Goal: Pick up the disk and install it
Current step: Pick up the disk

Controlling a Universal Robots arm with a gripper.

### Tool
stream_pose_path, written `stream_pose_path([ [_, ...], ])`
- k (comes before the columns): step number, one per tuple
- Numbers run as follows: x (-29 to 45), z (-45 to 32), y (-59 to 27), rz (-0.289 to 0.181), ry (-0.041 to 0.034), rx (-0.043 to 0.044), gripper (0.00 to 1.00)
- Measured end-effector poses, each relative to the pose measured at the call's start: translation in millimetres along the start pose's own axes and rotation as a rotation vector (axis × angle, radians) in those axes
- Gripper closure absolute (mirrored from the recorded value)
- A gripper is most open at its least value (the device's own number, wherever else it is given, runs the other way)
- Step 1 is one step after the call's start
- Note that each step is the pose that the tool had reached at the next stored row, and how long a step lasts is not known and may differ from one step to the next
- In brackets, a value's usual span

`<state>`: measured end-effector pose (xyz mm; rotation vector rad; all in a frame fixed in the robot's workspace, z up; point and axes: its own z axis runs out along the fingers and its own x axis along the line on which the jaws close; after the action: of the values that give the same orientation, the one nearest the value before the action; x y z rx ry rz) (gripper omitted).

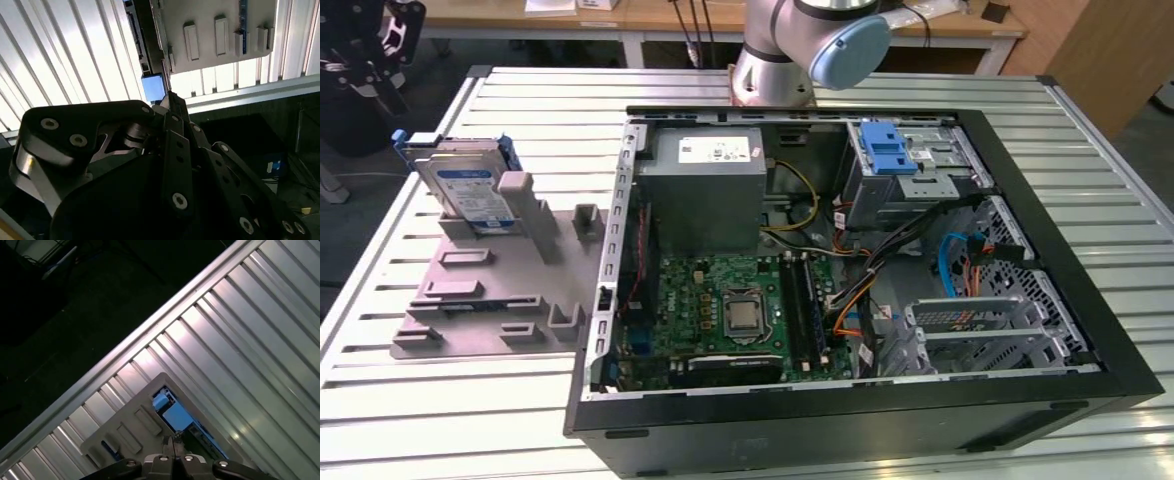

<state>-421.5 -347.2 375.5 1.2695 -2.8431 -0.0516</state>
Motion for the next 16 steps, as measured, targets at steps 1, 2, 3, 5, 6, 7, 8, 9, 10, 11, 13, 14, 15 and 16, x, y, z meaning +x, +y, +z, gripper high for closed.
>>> stream_pose_path([
  [1,0.0,0.0,0.0,-0.013,0.0006,0.0001,0.89],
  [2,0.0,0.0,0.0,-0.026,0.0011,0.0003,0.89],
  [3,0.0,0.0,0.0,-0.040,0.0017,0.0004,0.89],
  [5,0.0,0.0,0.0,-0.066,0.0028,0.0007,0.89],
  [6,0.0,0.0,0.0,-0.079,0.0034,0.0009,0.89],
  [7,0.0,0.0,0.0,-0.092,0.0039,0.0010,0.89],
  [8,0.0,0.0,0.0,-0.105,0.0044,0.0012,0.89],
  [9,0.0,0.0,0.0,-0.117,0.0050,0.0013,0.89],
  [10,0.0,0.0,0.0,-0.131,0.0055,0.0015,0.89],
  [11,0.0,0.0,0.0,-0.144,0.0060,0.0016,0.89],
  [13,0.0,0.0,0.0,-0.169,0.0071,0.0020,0.89],
  [14,0.0,0.0,0.0,-0.182,0.0077,0.0021,0.89],
  [15,0.0,0.0,0.0,-0.195,0.0082,0.0023,0.89],
  [16,0.0,0.0,0.0,-0.208,0.0087,0.0024,0.89],
])
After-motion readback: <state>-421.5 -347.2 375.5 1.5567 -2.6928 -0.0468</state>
